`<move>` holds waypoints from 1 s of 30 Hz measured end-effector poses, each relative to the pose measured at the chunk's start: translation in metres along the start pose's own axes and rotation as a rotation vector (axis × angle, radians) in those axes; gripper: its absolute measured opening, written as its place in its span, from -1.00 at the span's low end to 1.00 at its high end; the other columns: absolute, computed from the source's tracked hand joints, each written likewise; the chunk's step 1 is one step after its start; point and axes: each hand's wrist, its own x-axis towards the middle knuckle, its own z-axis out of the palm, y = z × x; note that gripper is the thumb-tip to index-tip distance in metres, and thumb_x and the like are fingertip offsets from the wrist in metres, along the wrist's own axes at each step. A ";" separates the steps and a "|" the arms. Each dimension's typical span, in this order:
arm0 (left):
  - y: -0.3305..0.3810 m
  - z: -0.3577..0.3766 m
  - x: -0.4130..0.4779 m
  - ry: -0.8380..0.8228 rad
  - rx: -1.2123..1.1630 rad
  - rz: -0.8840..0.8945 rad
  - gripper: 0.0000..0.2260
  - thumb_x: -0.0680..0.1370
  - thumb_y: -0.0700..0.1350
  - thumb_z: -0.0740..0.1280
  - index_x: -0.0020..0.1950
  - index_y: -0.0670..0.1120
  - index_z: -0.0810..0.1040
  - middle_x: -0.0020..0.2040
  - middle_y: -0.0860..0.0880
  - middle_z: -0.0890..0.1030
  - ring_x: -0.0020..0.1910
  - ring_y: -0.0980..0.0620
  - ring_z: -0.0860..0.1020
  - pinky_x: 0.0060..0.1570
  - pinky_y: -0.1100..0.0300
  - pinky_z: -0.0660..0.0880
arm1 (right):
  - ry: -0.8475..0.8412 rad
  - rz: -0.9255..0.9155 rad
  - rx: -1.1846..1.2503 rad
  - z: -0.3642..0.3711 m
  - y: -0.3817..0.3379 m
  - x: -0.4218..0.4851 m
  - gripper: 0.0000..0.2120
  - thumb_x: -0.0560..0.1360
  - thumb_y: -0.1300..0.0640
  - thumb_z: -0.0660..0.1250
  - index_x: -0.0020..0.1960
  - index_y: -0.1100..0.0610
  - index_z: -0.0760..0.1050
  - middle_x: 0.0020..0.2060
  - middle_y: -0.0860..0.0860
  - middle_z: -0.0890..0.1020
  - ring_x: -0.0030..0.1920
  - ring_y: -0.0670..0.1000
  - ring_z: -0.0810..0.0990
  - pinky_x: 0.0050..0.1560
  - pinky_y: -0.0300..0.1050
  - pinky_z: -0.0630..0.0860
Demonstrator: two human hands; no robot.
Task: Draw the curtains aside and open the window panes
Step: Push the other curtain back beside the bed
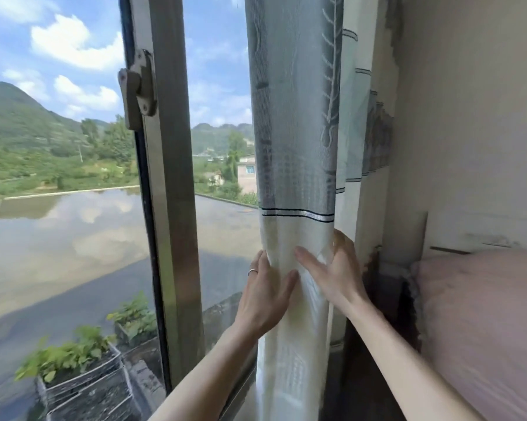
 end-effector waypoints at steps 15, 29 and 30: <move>0.002 0.149 0.252 -0.057 -0.022 0.023 -0.84 0.65 0.06 0.17 0.10 -0.01 0.33 0.14 -0.18 0.63 0.14 -0.27 0.55 -0.11 0.02 0.38 | 0.162 0.050 -0.007 -0.005 0.147 0.239 -0.58 0.37 -0.33 0.34 0.07 -0.07 0.59 0.27 -0.06 0.55 0.28 0.05 0.54 0.29 0.06 0.48; 0.028 0.309 0.465 -0.128 0.002 0.103 -0.73 0.63 0.11 0.13 0.28 0.05 0.38 -0.12 0.05 0.56 -0.02 -0.14 0.57 0.01 -0.02 0.51 | 0.296 -0.040 -0.056 -0.064 0.291 0.445 -0.41 0.33 -0.35 0.26 0.21 -0.03 0.61 0.28 0.00 0.52 0.32 0.07 0.49 0.37 0.11 0.40; 0.029 0.323 0.480 -0.119 0.040 0.116 -0.72 0.64 0.10 0.11 0.31 0.05 0.37 -0.08 0.02 0.59 0.03 -0.16 0.57 0.09 -0.04 0.48 | 0.299 -0.045 -0.056 -0.068 0.304 0.462 -0.41 0.33 -0.35 0.26 0.20 -0.03 0.61 0.27 -0.01 0.52 0.31 0.06 0.50 0.36 0.10 0.41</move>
